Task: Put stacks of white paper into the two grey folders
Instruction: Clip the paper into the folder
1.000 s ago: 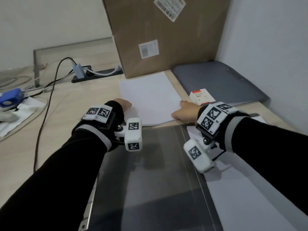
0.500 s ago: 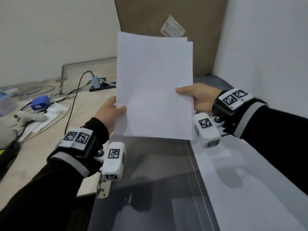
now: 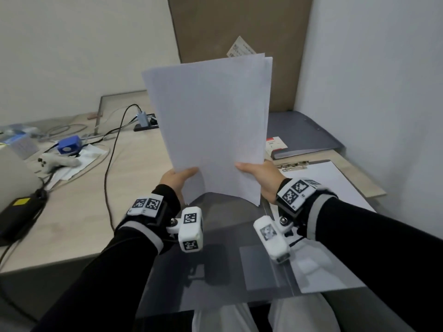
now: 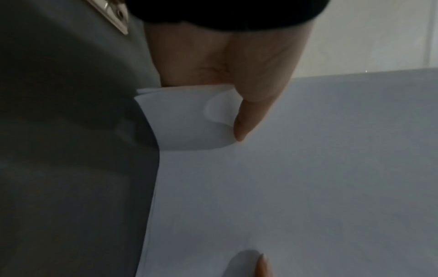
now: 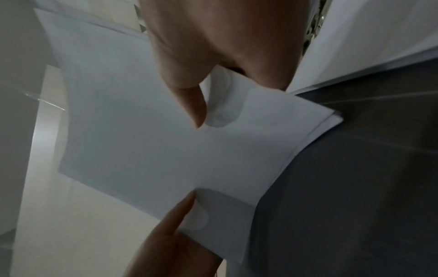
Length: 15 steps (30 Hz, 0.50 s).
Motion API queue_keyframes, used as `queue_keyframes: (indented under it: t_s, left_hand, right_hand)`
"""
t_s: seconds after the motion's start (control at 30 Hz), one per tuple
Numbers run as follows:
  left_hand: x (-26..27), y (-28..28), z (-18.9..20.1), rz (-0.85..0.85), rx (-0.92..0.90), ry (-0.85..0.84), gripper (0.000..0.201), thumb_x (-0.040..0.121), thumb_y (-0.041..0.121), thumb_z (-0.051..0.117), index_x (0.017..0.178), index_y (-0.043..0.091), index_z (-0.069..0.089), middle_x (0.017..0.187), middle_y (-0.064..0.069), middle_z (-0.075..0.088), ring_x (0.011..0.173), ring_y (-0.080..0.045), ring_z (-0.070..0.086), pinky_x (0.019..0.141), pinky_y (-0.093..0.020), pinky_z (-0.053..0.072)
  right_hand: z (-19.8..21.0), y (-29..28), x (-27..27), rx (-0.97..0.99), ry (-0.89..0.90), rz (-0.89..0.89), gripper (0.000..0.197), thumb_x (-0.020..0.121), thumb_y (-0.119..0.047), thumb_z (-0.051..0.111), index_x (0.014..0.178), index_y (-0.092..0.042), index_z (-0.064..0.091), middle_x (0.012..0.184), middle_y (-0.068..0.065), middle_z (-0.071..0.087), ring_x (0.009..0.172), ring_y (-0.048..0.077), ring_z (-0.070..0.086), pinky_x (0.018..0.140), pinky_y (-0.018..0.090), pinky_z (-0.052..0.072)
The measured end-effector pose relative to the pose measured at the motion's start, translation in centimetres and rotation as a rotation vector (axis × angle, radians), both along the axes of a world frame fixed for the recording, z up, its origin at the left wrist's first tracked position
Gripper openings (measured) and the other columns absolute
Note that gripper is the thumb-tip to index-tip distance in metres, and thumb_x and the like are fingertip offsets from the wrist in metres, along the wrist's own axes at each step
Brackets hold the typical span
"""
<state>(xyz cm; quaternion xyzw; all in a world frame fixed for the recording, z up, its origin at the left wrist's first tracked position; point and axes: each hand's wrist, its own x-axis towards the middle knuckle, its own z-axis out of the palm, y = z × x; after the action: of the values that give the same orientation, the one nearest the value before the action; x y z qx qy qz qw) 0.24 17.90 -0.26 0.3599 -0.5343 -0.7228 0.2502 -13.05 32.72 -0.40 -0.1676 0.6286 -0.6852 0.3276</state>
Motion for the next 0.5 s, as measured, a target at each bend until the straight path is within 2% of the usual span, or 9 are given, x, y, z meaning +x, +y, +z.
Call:
queue_keyframes:
  t_s: [0.07, 0.13, 0.23, 0.33, 0.4, 0.47, 0.5]
  left_hand:
    - [0.1, -0.2, 0.0, -0.016, 0.006, -0.008, 0.003, 0.087, 0.006, 0.061, 0.087, 0.009, 0.063, 0.085, -0.010, 0.066, 0.075, -0.025, 0.063, 0.062, -0.031, 0.050]
    - [0.1, -0.1, -0.2, -0.009, -0.008, -0.018, 0.002, 0.087, 0.007, 0.062, 0.089, 0.007, 0.062, 0.085, -0.009, 0.066, 0.075, -0.024, 0.063, 0.062, -0.031, 0.050]
    - [0.0, -0.1, -0.4, 0.005, -0.034, -0.035, 0.014, 0.086, 0.007, 0.063, 0.101, 0.006, 0.061, 0.087, -0.010, 0.065, 0.075, -0.024, 0.062, 0.065, -0.031, 0.050]
    - [0.5, -0.6, -0.2, 0.003, -0.109, -0.083, 0.018, 0.083, 0.009, 0.067, 0.100, 0.008, 0.062, 0.095, -0.011, 0.067, 0.075, -0.022, 0.063, 0.065, -0.030, 0.049]
    - [1.0, -1.1, 0.8, 0.007, -0.225, -0.079, 0.031, 0.078, 0.011, 0.072, 0.107, 0.006, 0.063, 0.108, -0.015, 0.068, 0.086, -0.027, 0.065, 0.077, -0.035, 0.052]
    - [1.7, -1.4, 2.5, 0.021, -0.317, 0.041, 0.039, 0.075, 0.007, 0.073, 0.113, 0.003, 0.062, 0.115, -0.019, 0.067, 0.099, -0.031, 0.064, 0.089, -0.041, 0.051]
    - [1.9, -1.4, 3.5, 0.016, -0.350, 0.111, 0.041, 0.074, 0.006, 0.072, 0.114, 0.003, 0.061, 0.115, -0.019, 0.066, 0.101, -0.031, 0.064, 0.091, -0.042, 0.051]
  right_hand:
    - [-0.4, 0.0, 0.0, 0.012, 0.020, 0.024, 0.049, 0.067, -0.021, 0.078, 0.113, -0.008, 0.066, 0.115, 0.013, 0.069, 0.106, 0.031, 0.066, 0.100, 0.047, 0.048]
    - [-1.0, -0.1, 0.1, 0.020, 0.050, 0.015, 0.047, 0.068, -0.023, 0.078, 0.111, -0.009, 0.067, 0.114, 0.012, 0.070, 0.106, 0.030, 0.066, 0.100, 0.047, 0.048]
    - [-1.0, 0.3, 0.9, 0.030, 0.098, -0.024, 0.039, 0.076, -0.015, 0.075, 0.113, -0.007, 0.066, 0.114, 0.012, 0.069, 0.107, 0.028, 0.065, 0.101, 0.044, 0.048]
    - [-0.1, 0.7, 1.3, 0.038, 0.151, -0.050, 0.035, 0.076, -0.005, 0.074, 0.110, -0.005, 0.066, 0.112, 0.013, 0.069, 0.104, 0.028, 0.066, 0.097, 0.038, 0.050]
    - [1.2, 1.1, 1.3, -0.006, 0.196, -0.074, 0.028, 0.074, -0.002, 0.075, 0.099, -0.010, 0.068, 0.104, 0.011, 0.071, 0.096, 0.026, 0.067, 0.090, 0.035, 0.053]
    - [2.8, 1.5, 1.2, -0.061, 0.268, -0.088, 0.025, 0.073, -0.003, 0.076, 0.096, -0.012, 0.068, 0.101, 0.011, 0.072, 0.088, 0.023, 0.068, 0.086, 0.034, 0.056]
    - [3.7, 1.8, 1.0, -0.086, 0.302, -0.089, 0.024, 0.074, -0.004, 0.075, 0.096, -0.011, 0.069, 0.100, 0.010, 0.072, 0.085, 0.021, 0.068, 0.084, 0.032, 0.056]
